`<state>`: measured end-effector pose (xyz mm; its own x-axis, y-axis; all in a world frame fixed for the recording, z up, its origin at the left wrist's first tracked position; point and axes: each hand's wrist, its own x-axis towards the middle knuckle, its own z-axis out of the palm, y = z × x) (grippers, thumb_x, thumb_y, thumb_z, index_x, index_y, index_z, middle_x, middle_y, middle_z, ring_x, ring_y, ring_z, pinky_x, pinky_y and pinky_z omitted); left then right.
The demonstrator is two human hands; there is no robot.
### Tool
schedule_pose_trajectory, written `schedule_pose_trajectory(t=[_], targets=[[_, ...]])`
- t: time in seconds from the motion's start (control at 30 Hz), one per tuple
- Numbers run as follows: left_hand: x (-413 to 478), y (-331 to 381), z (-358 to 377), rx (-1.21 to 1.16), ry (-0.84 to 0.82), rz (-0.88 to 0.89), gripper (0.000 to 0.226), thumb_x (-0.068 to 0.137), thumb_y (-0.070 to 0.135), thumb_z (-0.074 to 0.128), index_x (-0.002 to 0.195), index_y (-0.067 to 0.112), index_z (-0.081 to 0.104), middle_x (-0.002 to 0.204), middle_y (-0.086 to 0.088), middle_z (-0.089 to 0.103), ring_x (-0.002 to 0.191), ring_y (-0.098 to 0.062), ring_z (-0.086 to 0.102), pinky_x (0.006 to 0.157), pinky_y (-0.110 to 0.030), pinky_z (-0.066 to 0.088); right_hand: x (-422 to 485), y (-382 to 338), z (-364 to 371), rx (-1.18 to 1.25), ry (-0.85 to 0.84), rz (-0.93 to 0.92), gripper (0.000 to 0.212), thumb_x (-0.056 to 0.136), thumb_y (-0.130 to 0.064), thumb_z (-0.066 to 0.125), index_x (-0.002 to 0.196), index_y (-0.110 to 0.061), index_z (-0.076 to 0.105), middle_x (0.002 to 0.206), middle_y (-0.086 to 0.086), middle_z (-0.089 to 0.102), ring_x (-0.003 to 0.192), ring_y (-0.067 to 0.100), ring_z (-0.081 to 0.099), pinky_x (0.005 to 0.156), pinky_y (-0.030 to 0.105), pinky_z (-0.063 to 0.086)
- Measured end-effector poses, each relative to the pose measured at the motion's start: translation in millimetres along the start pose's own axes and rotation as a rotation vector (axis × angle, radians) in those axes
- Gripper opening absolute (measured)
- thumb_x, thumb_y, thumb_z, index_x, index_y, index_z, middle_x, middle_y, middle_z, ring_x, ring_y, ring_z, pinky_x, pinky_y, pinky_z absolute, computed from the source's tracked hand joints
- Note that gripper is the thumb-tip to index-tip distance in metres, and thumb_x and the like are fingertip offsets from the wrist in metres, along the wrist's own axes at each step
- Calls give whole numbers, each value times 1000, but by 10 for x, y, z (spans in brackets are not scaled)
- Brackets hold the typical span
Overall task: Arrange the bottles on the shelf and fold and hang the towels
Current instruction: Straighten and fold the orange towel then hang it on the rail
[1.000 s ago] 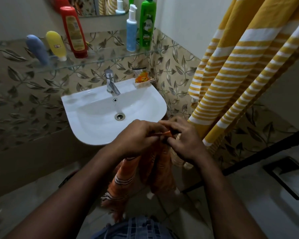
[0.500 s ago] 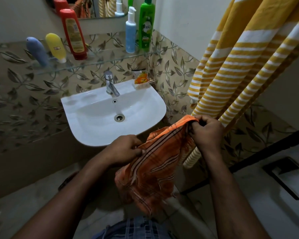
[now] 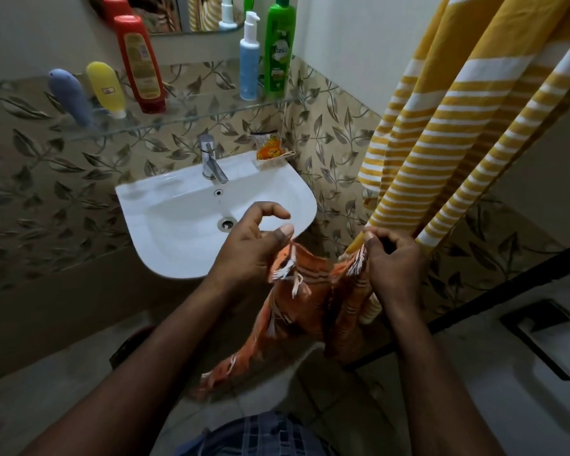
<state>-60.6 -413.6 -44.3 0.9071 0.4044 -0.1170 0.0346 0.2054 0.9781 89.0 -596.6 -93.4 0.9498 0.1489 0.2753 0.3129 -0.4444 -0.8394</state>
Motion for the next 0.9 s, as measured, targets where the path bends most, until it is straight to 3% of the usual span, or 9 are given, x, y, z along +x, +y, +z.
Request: schedule_pose_trajectory(t=[0.07, 0.13, 0.23, 0.33, 0.47, 0.6, 0.7, 0.8, 0.9], targets=[[4, 72, 97, 85, -70, 8, 13, 107, 10, 53, 109, 12, 66, 77, -12, 65, 63, -18, 64, 55, -23, 49, -37, -25, -85, -28, -130, -82, 16, 94, -14, 72, 99, -27, 80, 98, -16, 73, 99, 1, 68, 94, 36, 59], [46, 88, 196, 176, -164, -11, 19, 106, 2, 53, 109, 4, 72, 86, -9, 75, 75, -16, 72, 66, -25, 57, -84, -90, -150, -15, -327, -203, 20, 93, -8, 73, 99, -24, 81, 97, -14, 73, 97, 3, 68, 88, 27, 56], [84, 73, 251, 268, -303, -28, 32, 94, -15, 55, 116, 2, 71, 100, -14, 79, 85, -15, 76, 73, -24, 59, -151, -166, -208, 118, -452, -265, 25, 90, 0, 74, 103, -21, 79, 98, -7, 76, 96, 9, 72, 85, 28, 58], [89, 92, 226, 319, -403, -40, 46, 90, -22, 55, 125, 5, 68, 109, -12, 79, 82, -7, 76, 64, -13, 53, -173, -157, -269, 271, -447, -137, 28, 89, 5, 76, 106, -18, 76, 101, 0, 78, 98, 17, 75, 87, 35, 62], [180, 30, 191, 719, -319, 159, 9, 96, 19, 74, 103, 24, 78, 89, 7, 80, 82, -6, 76, 78, -34, 62, -166, -134, -350, 373, -374, -37, 26, 85, 7, 80, 103, -10, 72, 95, 9, 76, 89, 14, 74, 81, 28, 61], [183, 6, 248, 722, -255, 214, 21, 99, 37, 67, 90, 21, 78, 69, 5, 74, 62, -7, 70, 63, -30, 56, -167, -179, -382, 434, -374, -34, 25, 89, 9, 73, 100, -13, 71, 96, 7, 75, 91, 13, 73, 79, 25, 59], [153, 25, 237, 573, -355, 170, 14, 99, 22, 69, 105, 17, 80, 89, 4, 80, 81, -10, 76, 72, -24, 59, -162, -213, -387, 468, -396, -20, 28, 90, 13, 68, 98, -13, 70, 93, 0, 75, 88, 10, 72, 77, 22, 58], [132, 58, 181, 462, -503, 94, 46, 94, -16, 59, 131, 9, 69, 112, -4, 80, 93, -7, 77, 76, -17, 58, -150, -224, -393, 494, -410, -13, 30, 90, 14, 69, 100, -14, 69, 95, 4, 74, 91, 14, 71, 79, 25, 59], [149, 58, 174, 640, -460, 194, 46, 93, -10, 66, 132, 15, 70, 114, 1, 79, 94, 0, 75, 79, -23, 62, -148, -260, -404, 509, -422, -8, 29, 88, 14, 71, 103, -10, 68, 98, 10, 72, 93, 18, 70, 81, 28, 62]])
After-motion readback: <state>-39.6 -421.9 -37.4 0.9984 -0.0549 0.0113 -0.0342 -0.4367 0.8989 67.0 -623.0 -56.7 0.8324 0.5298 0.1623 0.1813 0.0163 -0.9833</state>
